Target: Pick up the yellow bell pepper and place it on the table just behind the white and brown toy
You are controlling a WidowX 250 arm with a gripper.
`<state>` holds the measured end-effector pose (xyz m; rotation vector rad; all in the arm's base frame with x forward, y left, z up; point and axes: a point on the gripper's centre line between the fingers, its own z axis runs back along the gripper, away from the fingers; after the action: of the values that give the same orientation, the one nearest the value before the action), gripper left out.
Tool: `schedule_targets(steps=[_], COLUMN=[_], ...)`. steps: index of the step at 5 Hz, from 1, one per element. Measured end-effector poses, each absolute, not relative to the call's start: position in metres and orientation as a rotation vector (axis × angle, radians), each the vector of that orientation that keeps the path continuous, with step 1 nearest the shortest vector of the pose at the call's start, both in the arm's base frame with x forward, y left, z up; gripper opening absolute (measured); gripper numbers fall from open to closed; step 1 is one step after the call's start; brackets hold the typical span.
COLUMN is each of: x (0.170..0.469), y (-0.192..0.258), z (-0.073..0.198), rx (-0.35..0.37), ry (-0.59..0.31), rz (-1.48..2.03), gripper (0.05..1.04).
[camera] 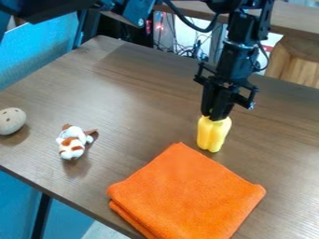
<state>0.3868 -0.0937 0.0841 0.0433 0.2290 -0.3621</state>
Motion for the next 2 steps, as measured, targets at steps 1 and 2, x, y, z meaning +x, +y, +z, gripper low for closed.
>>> schedule_targets(steps=[1,2], x=[0.3861,0.3854], y=[-0.0937,-0.0935], z=[0.0840,0.0847], rx=[0.040,0.039], ry=[0.236,0.238], rz=[-0.383,-0.391], gripper=[0.138,0.116])
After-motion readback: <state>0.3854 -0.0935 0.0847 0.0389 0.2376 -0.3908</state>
